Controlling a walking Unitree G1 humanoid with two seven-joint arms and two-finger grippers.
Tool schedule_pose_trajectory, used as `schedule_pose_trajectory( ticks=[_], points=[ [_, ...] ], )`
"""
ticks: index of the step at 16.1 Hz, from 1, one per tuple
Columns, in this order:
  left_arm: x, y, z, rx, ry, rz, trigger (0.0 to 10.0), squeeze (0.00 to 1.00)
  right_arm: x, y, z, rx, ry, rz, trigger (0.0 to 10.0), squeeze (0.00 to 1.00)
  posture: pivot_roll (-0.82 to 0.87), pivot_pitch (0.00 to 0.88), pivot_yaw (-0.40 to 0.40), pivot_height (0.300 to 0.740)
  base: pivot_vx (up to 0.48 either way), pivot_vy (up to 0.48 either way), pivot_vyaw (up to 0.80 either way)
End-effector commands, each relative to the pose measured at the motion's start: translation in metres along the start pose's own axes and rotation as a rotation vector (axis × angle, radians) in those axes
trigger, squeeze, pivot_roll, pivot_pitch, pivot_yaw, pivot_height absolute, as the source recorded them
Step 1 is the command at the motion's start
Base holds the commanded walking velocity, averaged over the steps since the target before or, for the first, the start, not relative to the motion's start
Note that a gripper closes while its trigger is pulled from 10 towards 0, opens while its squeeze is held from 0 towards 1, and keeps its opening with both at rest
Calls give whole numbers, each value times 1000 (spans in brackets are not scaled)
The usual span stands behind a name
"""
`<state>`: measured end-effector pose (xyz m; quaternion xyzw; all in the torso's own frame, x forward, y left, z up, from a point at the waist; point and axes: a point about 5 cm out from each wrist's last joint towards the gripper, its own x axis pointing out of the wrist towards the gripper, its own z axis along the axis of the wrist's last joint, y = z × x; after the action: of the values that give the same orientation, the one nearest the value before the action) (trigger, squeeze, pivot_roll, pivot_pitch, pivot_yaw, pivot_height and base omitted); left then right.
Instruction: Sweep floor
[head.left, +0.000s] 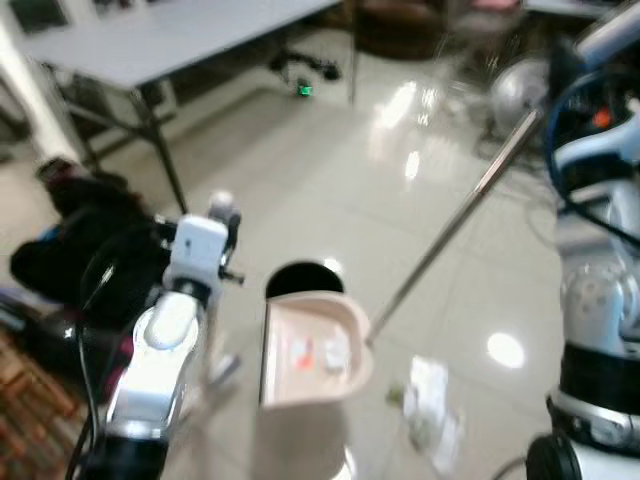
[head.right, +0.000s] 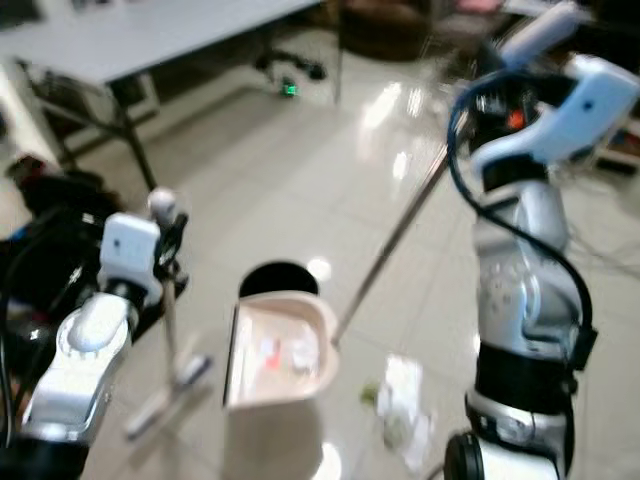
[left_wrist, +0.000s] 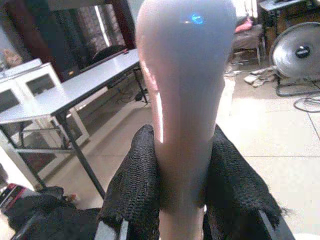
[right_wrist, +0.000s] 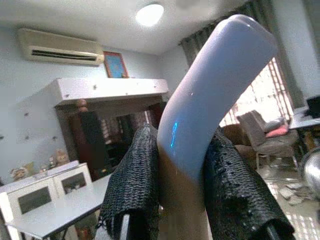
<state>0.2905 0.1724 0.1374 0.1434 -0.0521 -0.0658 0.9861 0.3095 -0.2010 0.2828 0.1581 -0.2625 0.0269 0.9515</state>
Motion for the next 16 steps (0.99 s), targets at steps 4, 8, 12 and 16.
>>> schedule_pose_trajectory(
  ticks=[4,8,12,16],
  points=[
    [2,11,8,45,-35,18,10000,0,-1,11,7,47,-53,24,10000,0,53,0,11,740,422,0,0],
    [3,11,8,45,-37,12,10000,0,-2,11,8,29,-62,23,10000,0,48,0,13,740,425,0,0],
    [3,9,8,45,-41,7,10000,0,-2,12,9,13,-74,19,10000,0,51,0,12,740,422,0,0],
    [3,10,8,44,-41,5,10000,0,-2,11,10,10,-81,11,10000,0,51,0,14,740,425,0,0]
  ],
)
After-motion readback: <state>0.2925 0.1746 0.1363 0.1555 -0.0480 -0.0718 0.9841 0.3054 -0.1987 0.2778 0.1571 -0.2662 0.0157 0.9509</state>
